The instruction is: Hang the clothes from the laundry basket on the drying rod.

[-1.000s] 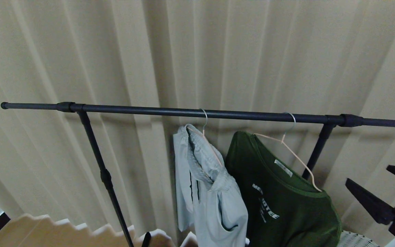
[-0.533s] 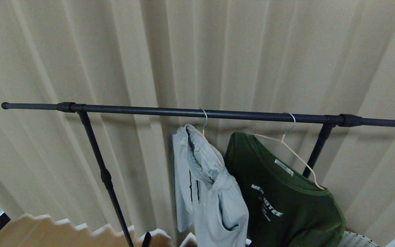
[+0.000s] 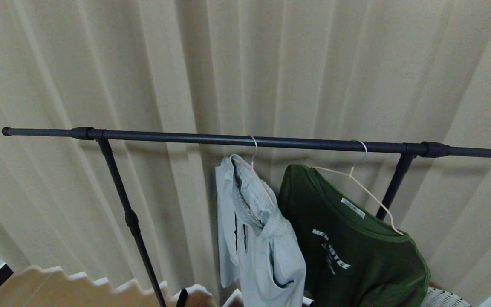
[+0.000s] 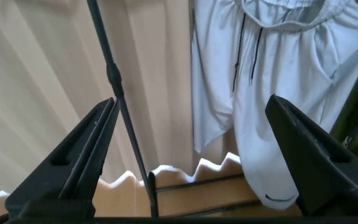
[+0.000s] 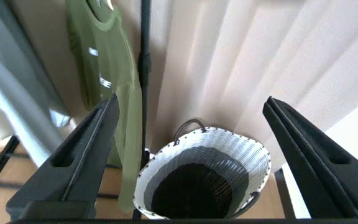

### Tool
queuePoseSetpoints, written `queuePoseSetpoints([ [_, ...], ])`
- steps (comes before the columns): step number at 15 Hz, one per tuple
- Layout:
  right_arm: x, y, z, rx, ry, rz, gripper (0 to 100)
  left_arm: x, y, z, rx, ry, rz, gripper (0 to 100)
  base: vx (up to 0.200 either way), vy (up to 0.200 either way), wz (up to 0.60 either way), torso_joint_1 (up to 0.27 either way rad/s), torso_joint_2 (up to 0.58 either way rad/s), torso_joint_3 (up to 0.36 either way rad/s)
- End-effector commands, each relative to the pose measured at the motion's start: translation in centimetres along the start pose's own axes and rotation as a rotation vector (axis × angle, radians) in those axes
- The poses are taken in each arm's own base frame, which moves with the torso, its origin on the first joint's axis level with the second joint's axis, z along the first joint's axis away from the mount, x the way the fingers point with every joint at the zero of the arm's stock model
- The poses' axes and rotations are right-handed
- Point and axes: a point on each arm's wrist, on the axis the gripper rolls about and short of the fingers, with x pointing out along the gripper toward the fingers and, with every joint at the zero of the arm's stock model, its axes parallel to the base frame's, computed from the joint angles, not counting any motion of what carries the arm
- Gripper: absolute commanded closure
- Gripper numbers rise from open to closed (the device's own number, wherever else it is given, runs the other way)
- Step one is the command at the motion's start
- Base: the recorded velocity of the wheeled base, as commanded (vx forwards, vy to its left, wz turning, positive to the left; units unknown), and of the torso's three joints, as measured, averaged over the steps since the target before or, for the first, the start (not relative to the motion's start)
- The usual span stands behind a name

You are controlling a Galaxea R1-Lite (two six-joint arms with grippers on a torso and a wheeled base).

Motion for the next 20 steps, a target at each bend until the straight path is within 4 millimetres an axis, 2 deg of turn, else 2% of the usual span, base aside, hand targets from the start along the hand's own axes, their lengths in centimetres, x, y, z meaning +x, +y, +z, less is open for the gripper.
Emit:
queuePoseSetpoints([
  [1,0.5,0.1,-0.9,0.007,-0.035,-0.002,0,-0.5,-0.2,-0.1,0.010,-0.066,0.033,0,0.000,0.000,0.00,0.000,0.00,0.000],
  [7,1.4,0.6,-1.3,0.050,-0.109,0.132,0,-0.5,0.0,-0.2,-0.049,-0.063,0.089,0,0.000,0.000,0.00,0.000,0.00,0.000],
  [10,2.1,1.0,-1.8,-0.026,-0.186,0.251,0,-0.5,0.0,-0.2,-0.049,-0.063,0.089,0,0.000,0.000,0.00,0.000,0.00,0.000],
  [17,2.1,0.9,-1.8,0.006,-0.186,0.219,0,-0.5,0.0,-0.2,-0.049,-0.063,0.089,0,0.000,0.000,0.00,0.000,0.00,0.000],
  [20,2.1,0.6,-1.5,0.042,-0.208,0.085,0,-0.5,0.0,-0.2,-0.049,-0.063,0.089,0,0.000,0.000,0.00,0.000,0.00,0.000],
])
